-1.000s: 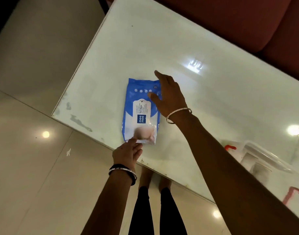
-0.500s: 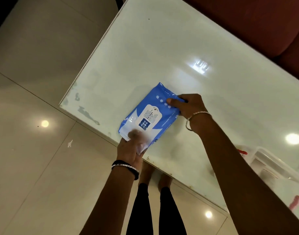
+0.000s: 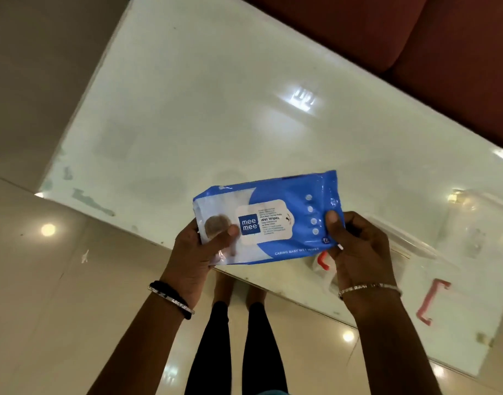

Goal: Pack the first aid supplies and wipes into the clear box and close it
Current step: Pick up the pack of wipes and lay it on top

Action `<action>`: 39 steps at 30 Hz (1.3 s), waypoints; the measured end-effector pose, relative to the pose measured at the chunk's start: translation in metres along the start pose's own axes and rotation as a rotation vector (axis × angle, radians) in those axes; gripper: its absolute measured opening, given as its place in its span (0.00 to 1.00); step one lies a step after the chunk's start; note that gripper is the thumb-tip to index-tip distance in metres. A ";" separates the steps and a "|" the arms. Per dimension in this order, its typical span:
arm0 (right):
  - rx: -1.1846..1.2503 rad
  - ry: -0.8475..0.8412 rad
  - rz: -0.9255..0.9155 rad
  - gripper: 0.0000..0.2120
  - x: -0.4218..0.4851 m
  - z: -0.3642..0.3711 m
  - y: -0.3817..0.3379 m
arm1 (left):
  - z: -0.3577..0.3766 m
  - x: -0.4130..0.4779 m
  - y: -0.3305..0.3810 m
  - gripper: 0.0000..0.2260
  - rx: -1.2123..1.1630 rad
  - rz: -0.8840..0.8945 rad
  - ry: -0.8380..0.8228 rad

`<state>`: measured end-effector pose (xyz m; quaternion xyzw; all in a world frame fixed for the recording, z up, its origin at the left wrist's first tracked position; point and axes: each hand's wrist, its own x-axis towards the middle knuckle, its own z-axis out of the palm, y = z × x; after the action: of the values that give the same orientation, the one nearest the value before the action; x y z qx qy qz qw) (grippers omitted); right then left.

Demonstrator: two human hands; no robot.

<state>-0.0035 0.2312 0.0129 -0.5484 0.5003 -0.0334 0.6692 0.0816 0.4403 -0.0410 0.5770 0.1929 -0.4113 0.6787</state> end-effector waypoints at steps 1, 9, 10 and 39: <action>0.050 0.051 0.000 0.08 -0.005 -0.013 0.001 | 0.013 -0.001 0.003 0.13 0.040 0.017 -0.028; 0.184 0.477 -0.009 0.11 -0.039 -0.118 0.027 | 0.114 0.002 -0.006 0.15 0.308 0.037 -0.253; 0.190 0.522 0.006 0.11 -0.041 -0.130 0.032 | 0.125 0.001 -0.013 0.14 0.377 0.050 -0.250; -0.817 0.798 0.181 0.04 0.012 -0.160 0.103 | 0.218 -0.003 -0.069 0.06 1.892 0.720 0.128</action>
<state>-0.1622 0.1531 -0.0574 -0.6622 0.7312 0.0156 0.1629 -0.0206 0.2365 -0.0248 0.9225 -0.3614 -0.1348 0.0152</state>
